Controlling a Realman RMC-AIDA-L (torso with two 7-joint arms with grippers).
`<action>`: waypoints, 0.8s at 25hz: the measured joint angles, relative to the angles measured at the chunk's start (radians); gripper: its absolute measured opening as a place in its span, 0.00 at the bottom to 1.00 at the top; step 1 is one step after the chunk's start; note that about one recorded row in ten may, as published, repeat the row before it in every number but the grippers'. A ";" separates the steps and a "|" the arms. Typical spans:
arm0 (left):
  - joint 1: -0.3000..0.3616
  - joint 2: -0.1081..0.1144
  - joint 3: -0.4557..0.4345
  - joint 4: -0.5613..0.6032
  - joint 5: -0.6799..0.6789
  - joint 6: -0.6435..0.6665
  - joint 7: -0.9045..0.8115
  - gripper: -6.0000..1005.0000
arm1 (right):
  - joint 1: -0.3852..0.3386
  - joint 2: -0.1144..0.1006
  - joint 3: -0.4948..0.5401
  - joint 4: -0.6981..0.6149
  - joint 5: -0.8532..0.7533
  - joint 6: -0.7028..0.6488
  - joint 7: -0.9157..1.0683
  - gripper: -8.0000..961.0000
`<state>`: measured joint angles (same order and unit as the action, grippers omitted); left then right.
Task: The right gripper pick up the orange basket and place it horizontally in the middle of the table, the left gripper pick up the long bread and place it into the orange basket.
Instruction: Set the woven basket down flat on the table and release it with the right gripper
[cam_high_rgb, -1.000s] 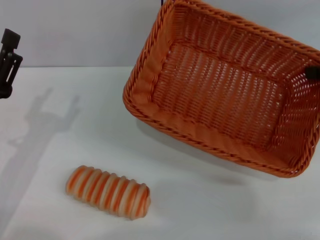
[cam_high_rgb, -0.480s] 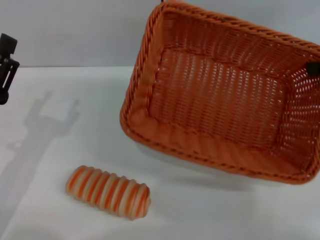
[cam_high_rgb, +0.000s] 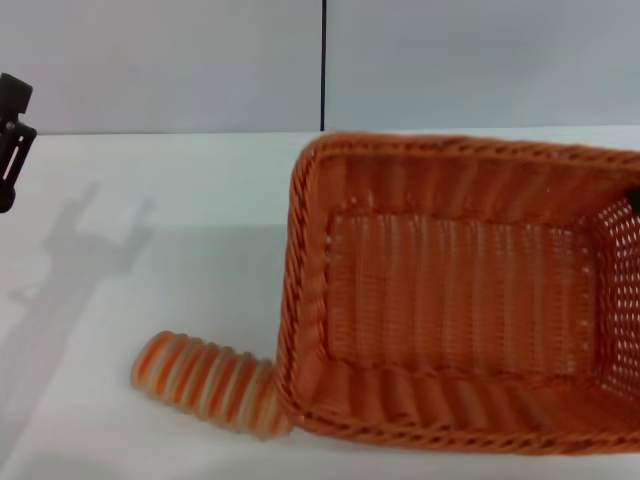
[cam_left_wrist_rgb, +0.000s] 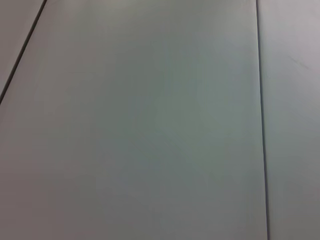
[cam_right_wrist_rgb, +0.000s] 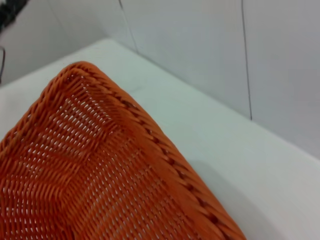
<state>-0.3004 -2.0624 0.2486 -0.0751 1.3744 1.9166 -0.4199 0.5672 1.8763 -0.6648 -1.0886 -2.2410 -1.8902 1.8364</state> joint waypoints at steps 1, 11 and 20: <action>0.000 0.000 0.000 0.000 0.000 0.000 0.000 0.77 | 0.000 0.002 0.000 0.004 -0.009 0.001 -0.007 0.17; -0.011 -0.004 0.000 -0.001 0.000 -0.020 0.001 0.77 | 0.020 0.015 0.001 0.144 -0.031 0.108 -0.079 0.17; -0.020 -0.006 0.001 -0.006 0.000 -0.030 0.001 0.77 | 0.064 0.036 0.001 0.212 -0.028 0.243 -0.113 0.36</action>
<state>-0.3206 -2.0679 0.2499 -0.0813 1.3745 1.8863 -0.4187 0.6309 1.9123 -0.6636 -0.8766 -2.2688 -1.6476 1.7230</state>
